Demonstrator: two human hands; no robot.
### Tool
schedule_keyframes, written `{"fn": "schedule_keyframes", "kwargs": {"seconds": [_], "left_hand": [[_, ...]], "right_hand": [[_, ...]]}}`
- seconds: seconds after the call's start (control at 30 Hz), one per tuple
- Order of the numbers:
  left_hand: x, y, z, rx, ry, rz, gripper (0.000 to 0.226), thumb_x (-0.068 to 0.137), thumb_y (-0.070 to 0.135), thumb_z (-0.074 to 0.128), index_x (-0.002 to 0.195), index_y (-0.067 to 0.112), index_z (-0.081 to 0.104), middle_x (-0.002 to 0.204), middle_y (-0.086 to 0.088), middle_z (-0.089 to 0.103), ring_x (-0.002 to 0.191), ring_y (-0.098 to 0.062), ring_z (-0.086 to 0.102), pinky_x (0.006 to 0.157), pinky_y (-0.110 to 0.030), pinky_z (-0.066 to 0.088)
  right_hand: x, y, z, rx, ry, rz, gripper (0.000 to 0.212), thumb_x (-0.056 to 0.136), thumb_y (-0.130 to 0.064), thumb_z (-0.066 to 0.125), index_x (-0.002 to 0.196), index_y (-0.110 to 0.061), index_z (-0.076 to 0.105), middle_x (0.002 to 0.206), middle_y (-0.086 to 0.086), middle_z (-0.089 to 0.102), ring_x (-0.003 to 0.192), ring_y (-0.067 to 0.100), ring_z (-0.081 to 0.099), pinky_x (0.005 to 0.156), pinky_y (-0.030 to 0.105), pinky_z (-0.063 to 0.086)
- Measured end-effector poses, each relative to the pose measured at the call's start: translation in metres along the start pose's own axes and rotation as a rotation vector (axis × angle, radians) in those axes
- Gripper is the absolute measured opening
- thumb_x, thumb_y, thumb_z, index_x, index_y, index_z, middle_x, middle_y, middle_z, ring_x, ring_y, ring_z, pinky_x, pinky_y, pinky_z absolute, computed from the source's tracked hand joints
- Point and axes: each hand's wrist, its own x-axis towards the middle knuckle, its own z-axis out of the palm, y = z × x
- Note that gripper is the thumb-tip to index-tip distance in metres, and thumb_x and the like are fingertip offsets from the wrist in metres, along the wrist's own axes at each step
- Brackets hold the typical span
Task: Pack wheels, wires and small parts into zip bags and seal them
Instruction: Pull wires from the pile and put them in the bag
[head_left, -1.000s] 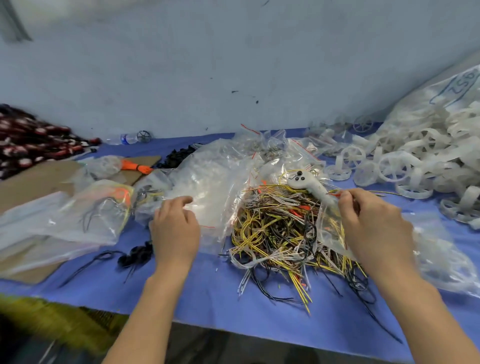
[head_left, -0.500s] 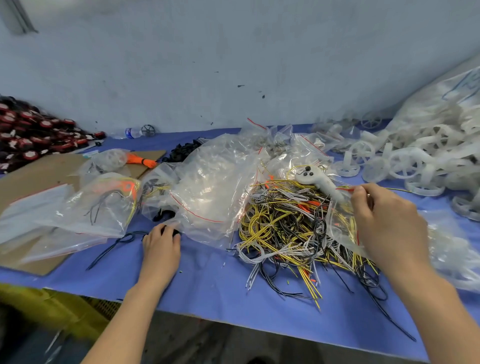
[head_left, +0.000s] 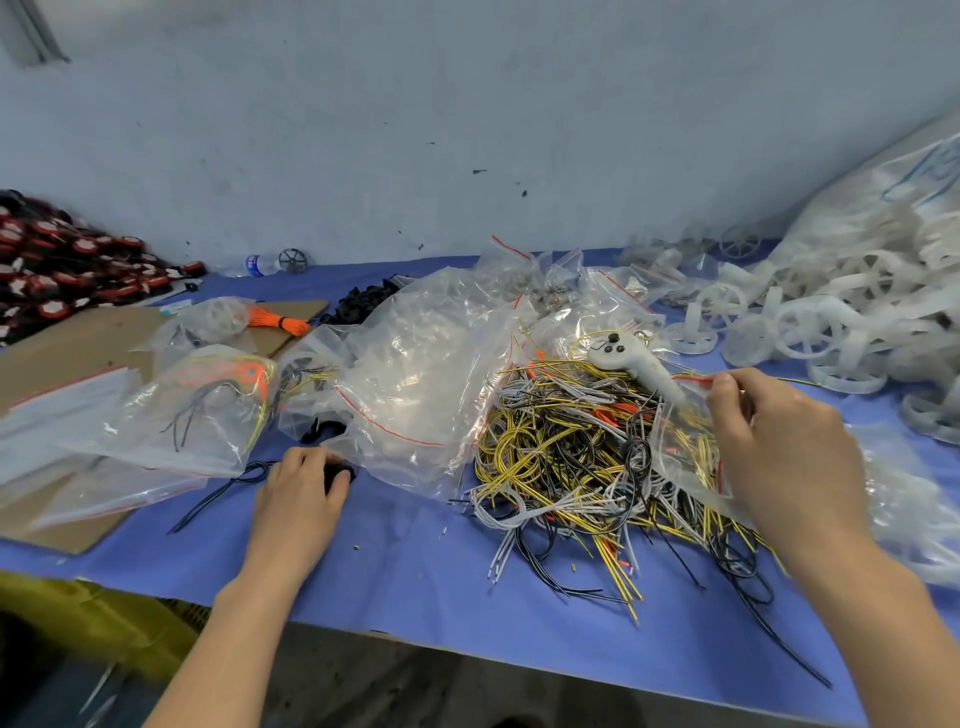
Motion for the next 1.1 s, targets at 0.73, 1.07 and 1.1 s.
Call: {"fn": "schedule_keyframes", "kwargs": {"seconds": [0.73, 1.07, 1.1], "left_hand": [[-0.039, 0.230, -0.038, -1.820, -0.533, -0.005, 0.018, 0.075, 0.012, 0.067, 0.088, 0.016, 0.078, 0.086, -0.004, 0.072, 0.075, -0.013, 0.068, 0.074, -0.023, 0.057], [-0.052, 0.295, -0.009, -1.730, -0.733, 0.043, 0.021, 0.079, 0.010, 0.066, 0.096, 0.013, 0.077, 0.096, -0.010, 0.075, 0.081, -0.018, 0.072, 0.073, -0.023, 0.057], [-0.052, 0.300, -0.006, -1.703, -0.719, 0.041, 0.019, 0.082, 0.008, 0.065, 0.098, 0.012, 0.075, 0.095, -0.010, 0.075, 0.081, -0.019, 0.073, 0.072, -0.023, 0.057]], "right_hand": [[0.003, 0.021, -0.023, 0.201, 0.015, 0.043, 0.026, 0.101, -0.033, 0.047, 0.092, -0.031, 0.071, 0.055, -0.012, 0.046, 0.060, 0.011, 0.046, 0.053, 0.022, 0.032], [-0.001, 0.044, -0.047, 0.284, 0.029, 0.104, 0.028, 0.099, -0.037, 0.046, 0.092, -0.029, 0.072, 0.058, -0.016, 0.054, 0.066, 0.008, 0.051, 0.061, 0.030, 0.039], [-0.002, 0.045, -0.048, 0.285, 0.032, 0.103, 0.028, 0.100, -0.037, 0.046, 0.091, -0.028, 0.072, 0.059, -0.017, 0.054, 0.066, 0.009, 0.051, 0.061, 0.033, 0.039]]}}
